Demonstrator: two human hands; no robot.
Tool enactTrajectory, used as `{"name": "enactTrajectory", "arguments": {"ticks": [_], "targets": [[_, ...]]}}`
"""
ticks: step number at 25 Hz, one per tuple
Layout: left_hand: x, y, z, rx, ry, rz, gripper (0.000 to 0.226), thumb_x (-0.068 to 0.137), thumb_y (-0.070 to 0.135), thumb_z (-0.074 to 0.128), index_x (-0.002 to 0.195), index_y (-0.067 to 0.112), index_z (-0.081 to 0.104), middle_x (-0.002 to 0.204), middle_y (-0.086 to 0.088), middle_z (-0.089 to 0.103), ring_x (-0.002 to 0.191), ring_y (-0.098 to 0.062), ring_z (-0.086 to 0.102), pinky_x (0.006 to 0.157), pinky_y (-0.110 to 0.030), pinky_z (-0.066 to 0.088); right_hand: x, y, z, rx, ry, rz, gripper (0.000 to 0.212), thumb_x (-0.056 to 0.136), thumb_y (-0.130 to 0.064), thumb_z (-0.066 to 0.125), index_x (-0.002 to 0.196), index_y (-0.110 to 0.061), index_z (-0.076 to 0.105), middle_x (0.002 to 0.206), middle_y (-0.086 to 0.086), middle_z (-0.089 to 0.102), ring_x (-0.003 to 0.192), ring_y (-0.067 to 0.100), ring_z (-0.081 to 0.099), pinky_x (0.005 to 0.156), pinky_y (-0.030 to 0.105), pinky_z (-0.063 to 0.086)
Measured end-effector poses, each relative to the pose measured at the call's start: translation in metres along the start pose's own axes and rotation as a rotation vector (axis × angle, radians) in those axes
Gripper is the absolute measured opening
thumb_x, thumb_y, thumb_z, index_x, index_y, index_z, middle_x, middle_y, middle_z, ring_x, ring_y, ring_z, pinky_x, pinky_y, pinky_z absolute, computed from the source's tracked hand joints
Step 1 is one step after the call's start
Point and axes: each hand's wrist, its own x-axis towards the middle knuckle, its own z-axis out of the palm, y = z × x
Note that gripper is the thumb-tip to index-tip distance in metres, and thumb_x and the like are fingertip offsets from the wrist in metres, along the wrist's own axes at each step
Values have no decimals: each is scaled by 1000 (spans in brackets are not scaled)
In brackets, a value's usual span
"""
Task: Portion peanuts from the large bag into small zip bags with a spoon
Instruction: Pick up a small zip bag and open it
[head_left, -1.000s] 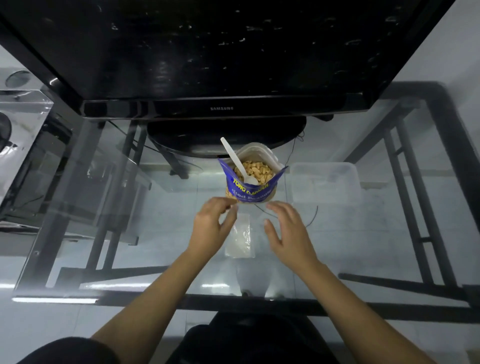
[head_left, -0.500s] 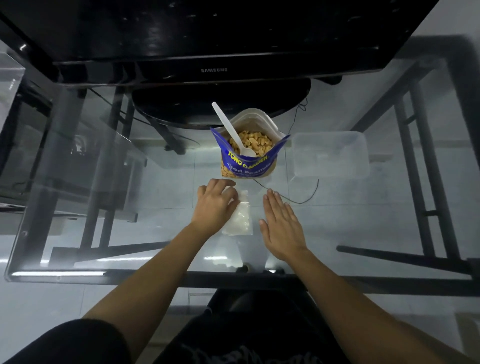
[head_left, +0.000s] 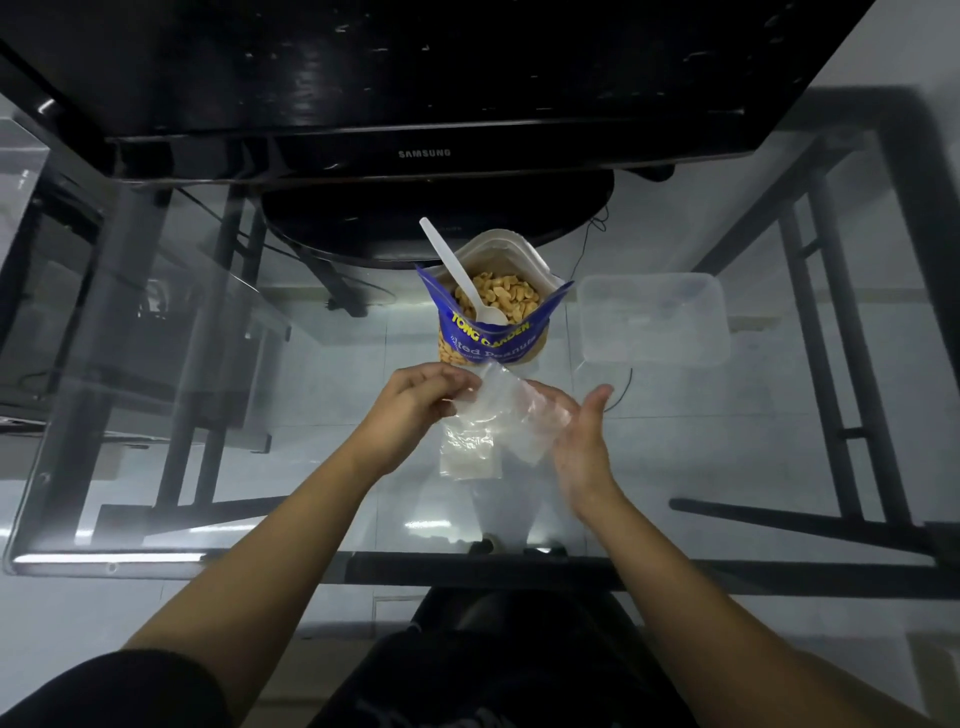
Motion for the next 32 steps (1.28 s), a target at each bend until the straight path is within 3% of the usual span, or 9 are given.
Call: {"name": "enactTrajectory", "arguments": {"ticks": [4, 9, 13, 18, 21, 24, 27, 29, 32], "targets": [[-6, 3, -3, 102, 20, 97, 22, 90, 1, 51, 95, 10, 71, 99, -8, 67, 96, -19, 62, 81, -26, 55, -12, -24, 4, -207, 18, -170, 17, 85, -23, 64, 102, -22, 63, 85, -5, 69, 76, 5, 65, 74, 24, 52], [-13, 25, -3, 206, 48, 230, 18, 77, 0, 69, 88, 14, 70, 77, 8, 72, 77, -8, 67, 75, -21, 55, -11, -45, -7, -312, 3, -350, 31, 84, -13, 66, 110, -28, 59, 84, -1, 69, 76, 4, 67, 70, 19, 54], [-9, 43, 2, 282, 145, 211, 26, 80, 0, 66, 93, 22, 61, 83, -9, 70, 80, -23, 67, 79, -30, 55, -7, -62, -6, -462, -83, -444, 48, 90, -13, 57, 134, -27, 43, 96, -10, 70, 94, 5, 66, 83, 22, 53], [-8, 58, 6, 308, 264, 266, 9, 85, 11, 64, 87, 16, 71, 75, -7, 68, 68, -12, 61, 69, -24, 52, -3, -81, -10, -420, 97, -544, 42, 86, -25, 64, 125, -27, 50, 90, -9, 69, 84, 7, 67, 81, 26, 56], [-9, 61, 8, 330, 335, 274, 8, 86, 15, 64, 87, 15, 71, 77, -11, 70, 70, -16, 62, 70, -29, 54, -2, -85, -8, -396, 116, -563, 35, 90, -18, 57, 123, -27, 46, 85, -12, 67, 82, 5, 67, 76, 17, 53], [-9, 63, 11, 353, 341, 276, 9, 85, 12, 64, 86, 16, 72, 72, -6, 69, 66, -13, 61, 67, -25, 53, -8, -89, -2, -593, 180, -679, 44, 91, -19, 55, 132, -17, 40, 111, -8, 58, 102, 3, 55, 88, 9, 44], [-11, 69, 14, 334, 269, 255, 10, 83, 8, 65, 83, 16, 72, 66, -4, 67, 58, -6, 58, 55, -13, 46, -13, -95, 2, -1002, 31, -874, 80, 75, -50, 68, 139, -16, 34, 135, -9, 37, 123, 0, 31, 106, 9, 19], [-12, 71, 18, 329, 234, 248, 9, 82, 7, 66, 83, 13, 72, 67, -7, 67, 57, -7, 58, 53, -11, 44, -9, -96, 8, -1263, -17, -966, 93, 65, -63, 69, 138, -17, 37, 139, -4, 43, 128, 11, 35, 111, 24, 13], [-14, 74, 22, 304, 233, 251, 9, 81, 5, 66, 81, 12, 72, 63, -2, 67, 53, -1, 59, 51, -8, 42, -2, -94, 14, -1269, 60, -1012, 77, 64, -63, 66, 126, -18, 54, 122, -1, 60, 114, 18, 51, 105, 24, 20]]}}
